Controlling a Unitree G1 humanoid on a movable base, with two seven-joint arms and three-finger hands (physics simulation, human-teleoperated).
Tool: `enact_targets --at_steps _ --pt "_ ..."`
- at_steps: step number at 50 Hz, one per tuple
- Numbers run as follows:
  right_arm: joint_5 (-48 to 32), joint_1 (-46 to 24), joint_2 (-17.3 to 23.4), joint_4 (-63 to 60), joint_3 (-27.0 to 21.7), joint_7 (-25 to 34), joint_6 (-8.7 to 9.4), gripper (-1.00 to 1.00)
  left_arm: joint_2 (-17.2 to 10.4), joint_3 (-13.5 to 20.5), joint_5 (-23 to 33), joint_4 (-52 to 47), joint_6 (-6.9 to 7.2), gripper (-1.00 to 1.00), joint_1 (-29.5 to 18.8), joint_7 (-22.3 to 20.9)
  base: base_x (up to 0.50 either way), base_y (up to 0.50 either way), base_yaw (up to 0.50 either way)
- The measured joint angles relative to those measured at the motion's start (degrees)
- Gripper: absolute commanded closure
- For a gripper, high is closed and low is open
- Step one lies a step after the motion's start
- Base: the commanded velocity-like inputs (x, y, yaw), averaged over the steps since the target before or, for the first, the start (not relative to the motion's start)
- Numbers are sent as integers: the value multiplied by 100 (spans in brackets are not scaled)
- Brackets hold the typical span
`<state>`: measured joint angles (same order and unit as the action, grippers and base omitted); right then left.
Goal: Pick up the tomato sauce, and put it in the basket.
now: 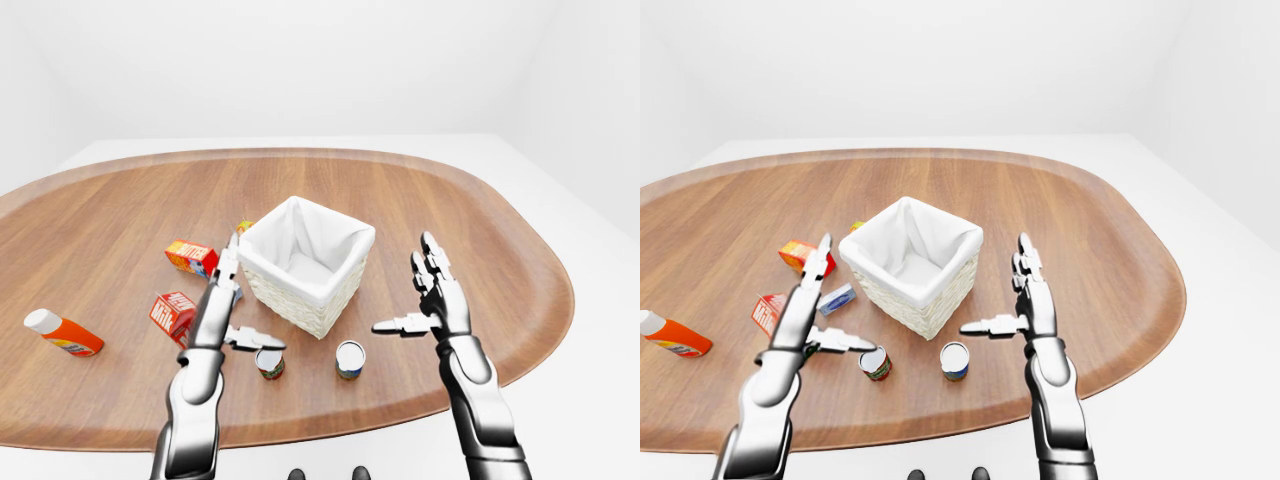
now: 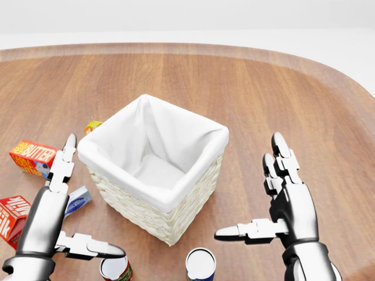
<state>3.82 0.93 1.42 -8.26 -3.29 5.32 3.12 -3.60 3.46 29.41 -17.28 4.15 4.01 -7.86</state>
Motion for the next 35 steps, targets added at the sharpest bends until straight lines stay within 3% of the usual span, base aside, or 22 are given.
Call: enact_targets --at_steps 9,35 --pt "19 -57 18 95 -31 -4 -28 -100 36 -50 46 -162 -66 -100 176 -11 0 0 0" --pt "23 -89 34 114 -57 -16 -20 -100 31 89 185 25 -688 -100 537 80 0 0 0"
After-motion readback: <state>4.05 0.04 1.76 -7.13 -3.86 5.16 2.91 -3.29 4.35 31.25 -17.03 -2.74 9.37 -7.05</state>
